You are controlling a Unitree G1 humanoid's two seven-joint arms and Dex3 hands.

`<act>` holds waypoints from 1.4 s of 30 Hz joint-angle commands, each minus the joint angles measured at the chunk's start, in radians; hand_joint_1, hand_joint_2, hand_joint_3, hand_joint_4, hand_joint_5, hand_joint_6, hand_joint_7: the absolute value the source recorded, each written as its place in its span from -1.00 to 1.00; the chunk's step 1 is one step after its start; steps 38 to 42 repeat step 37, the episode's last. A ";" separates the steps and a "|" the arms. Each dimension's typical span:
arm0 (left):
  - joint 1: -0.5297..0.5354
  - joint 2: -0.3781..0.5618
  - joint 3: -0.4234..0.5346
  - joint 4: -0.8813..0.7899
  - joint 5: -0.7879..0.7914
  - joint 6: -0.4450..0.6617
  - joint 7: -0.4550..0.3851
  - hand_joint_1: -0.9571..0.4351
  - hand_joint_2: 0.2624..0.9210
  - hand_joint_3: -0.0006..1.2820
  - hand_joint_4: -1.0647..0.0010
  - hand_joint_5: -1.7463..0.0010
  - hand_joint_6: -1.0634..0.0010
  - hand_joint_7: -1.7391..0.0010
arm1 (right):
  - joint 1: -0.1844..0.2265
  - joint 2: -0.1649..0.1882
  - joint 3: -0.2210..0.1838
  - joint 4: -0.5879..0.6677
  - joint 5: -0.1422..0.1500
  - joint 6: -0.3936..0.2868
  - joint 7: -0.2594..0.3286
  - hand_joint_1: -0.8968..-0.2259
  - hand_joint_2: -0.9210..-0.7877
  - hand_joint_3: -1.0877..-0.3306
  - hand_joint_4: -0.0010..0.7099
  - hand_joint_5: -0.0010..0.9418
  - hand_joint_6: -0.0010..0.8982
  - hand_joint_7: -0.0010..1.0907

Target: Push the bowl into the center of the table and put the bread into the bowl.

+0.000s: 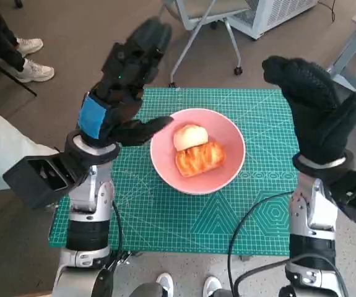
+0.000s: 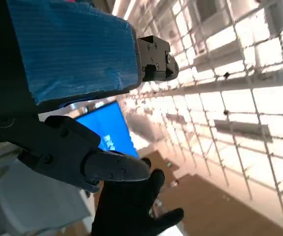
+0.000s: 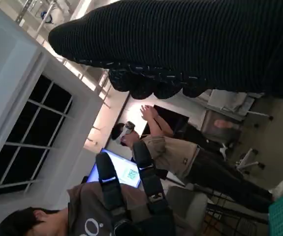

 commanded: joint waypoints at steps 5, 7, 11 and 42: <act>0.013 -0.009 -0.008 0.022 -0.021 -0.044 0.013 -0.60 1.00 -0.27 0.89 1.00 1.00 0.72 | -0.014 -0.021 0.005 -0.008 -0.013 0.013 -0.001 -0.26 -1.00 0.15 -0.41 -0.98 -0.64 -0.21; 0.014 -0.011 -0.012 0.026 -0.025 -0.048 0.011 -0.60 1.00 -0.27 0.90 1.00 1.00 0.74 | -0.015 -0.022 0.006 -0.009 -0.015 0.009 -0.001 -0.26 -1.00 0.15 -0.41 -0.98 -0.63 -0.22; 0.015 -0.010 -0.019 0.031 -0.028 -0.051 0.009 -0.60 1.00 -0.27 0.92 1.00 1.00 0.78 | -0.018 -0.024 0.008 -0.007 -0.022 -0.001 -0.003 -0.26 -1.00 0.16 -0.40 -0.99 -0.62 -0.23; 0.008 0.015 -0.025 0.045 -0.049 -0.035 0.005 -0.50 1.00 -0.48 0.95 0.99 1.00 0.73 | -0.026 -0.018 0.009 0.009 -0.086 -0.035 -0.068 -0.23 -1.00 0.12 -0.39 -0.99 -0.57 -0.31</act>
